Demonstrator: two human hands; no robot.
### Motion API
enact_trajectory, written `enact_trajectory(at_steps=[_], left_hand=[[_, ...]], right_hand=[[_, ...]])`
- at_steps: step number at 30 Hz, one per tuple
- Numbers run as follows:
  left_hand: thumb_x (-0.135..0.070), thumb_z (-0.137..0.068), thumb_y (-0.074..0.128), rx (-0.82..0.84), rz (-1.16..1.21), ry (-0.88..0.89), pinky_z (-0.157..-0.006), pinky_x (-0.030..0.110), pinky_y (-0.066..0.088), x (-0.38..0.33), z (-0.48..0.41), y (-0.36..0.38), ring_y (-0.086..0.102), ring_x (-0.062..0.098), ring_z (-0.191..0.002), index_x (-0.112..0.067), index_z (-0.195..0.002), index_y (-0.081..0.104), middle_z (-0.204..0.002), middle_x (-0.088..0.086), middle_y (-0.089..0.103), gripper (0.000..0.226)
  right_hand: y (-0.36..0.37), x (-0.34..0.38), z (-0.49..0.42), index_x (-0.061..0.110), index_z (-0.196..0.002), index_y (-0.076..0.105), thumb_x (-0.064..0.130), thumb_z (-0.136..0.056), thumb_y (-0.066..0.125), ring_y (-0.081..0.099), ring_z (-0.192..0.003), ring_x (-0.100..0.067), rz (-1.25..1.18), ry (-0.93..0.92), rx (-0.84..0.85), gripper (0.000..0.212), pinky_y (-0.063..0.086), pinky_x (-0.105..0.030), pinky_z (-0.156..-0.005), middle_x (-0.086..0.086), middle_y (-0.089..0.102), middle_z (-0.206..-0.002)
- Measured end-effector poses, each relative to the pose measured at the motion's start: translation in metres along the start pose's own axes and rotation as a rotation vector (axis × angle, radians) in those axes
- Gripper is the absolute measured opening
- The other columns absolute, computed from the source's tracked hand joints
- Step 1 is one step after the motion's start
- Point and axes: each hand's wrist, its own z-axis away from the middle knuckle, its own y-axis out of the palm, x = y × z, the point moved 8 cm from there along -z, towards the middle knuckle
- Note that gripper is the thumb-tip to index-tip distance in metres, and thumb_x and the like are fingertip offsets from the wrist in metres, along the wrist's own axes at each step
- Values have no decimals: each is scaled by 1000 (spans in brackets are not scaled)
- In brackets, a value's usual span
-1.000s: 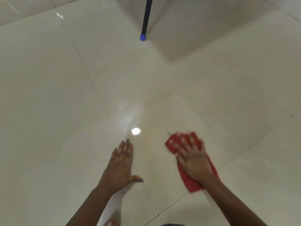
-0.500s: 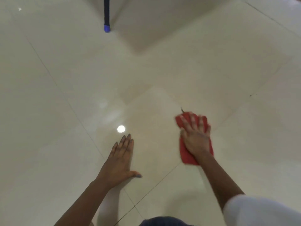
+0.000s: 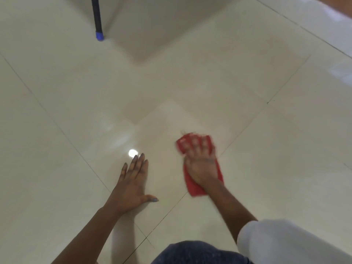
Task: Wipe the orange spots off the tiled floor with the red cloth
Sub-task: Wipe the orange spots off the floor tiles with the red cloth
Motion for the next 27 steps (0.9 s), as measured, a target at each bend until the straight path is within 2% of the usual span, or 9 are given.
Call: enact_trajectory(at_steps=[4, 7, 11, 15, 17, 19, 22, 24, 27], left_hand=[[-92, -60, 25, -29, -1, 55, -111, 31, -15, -7, 4, -2, -17, 12, -140, -13, -146, 5, -155, 3, -5, 119], [-90, -62, 25, -27, -23, 86, -111, 30, -12, -17, -2, -1, -16, 12, -140, -14, -145, 6, -156, 5, 0, 114], [-93, -57, 16, -38, -47, 139, -110, 27, -16, -25, -12, -2, -24, 7, -137, -15, -148, 0, -155, -1, -13, 121], [-97, -53, 10, -55, -29, 97, -111, 29, -14, -17, -8, -6, -21, 11, -139, -14, -147, -1, -152, -1, -18, 126], [-96, -55, 11, -68, -20, 57, -112, 31, -12, -13, -3, -6, -18, 12, -140, -12, -147, 2, -153, -1, -14, 125], [-95, -58, 9, -99, -49, -15, -114, 33, -8, -5, 4, -8, -15, 14, -141, -11, -147, 4, -155, 1, -9, 122], [-92, -57, 0, -153, -46, -251, -114, 41, -1, 21, 15, -14, -9, 20, -143, -10, -147, 7, -156, 2, -5, 122], [-93, -53, -4, -175, -6, -389, -114, 41, -2, 44, 28, -18, -10, 20, -143, -11, -147, 5, -156, 2, -7, 126], [-95, -51, -2, -173, 27, -387, -115, 40, -4, 64, 41, -21, -14, 15, -141, -11, -147, 5, -155, -1, -11, 127]], right_hand=[[21, 14, 96, 39, -141, 28, 41, -94, 29, 13, -143, -32, 49, -315, 66, 46, 12, -58, -109, 3, 26, -153], [2, -68, 86, 36, -139, 31, 41, -90, 28, 21, -139, -33, 65, -74, 13, 49, 24, -59, -106, -2, 36, -149], [-11, -100, 16, 39, -147, 7, 44, -96, 17, -4, -144, -30, -37, 261, 75, 52, 2, -57, -111, 3, 0, -158], [4, 2, 37, 36, -143, 28, 42, -91, 24, 20, -140, -35, -4, -138, 44, 53, 13, -59, -109, -1, 25, -154], [13, 4, 65, 37, -138, 36, 42, -89, 32, 30, -137, -34, 36, -248, 45, 50, 20, -58, -109, 1, 36, -149], [4, -26, 54, 36, -137, 39, 41, -88, 32, 31, -137, -34, 13, -82, -4, 50, 23, -59, -107, -1, 37, -149], [-4, -40, 6, 37, -147, 10, 41, -96, 19, -4, -144, -30, -66, 169, 39, 52, -1, -57, -111, 2, 2, -158], [-1, 7, -13, 38, -147, 3, 43, -95, 14, -10, -143, -29, -77, 55, 75, 53, -5, -55, -111, 3, -6, -158], [9, 88, 1, 38, -145, 21, 45, -91, 15, 10, -143, -33, -16, -387, 111, 55, 6, -57, -110, 0, 15, -157]])
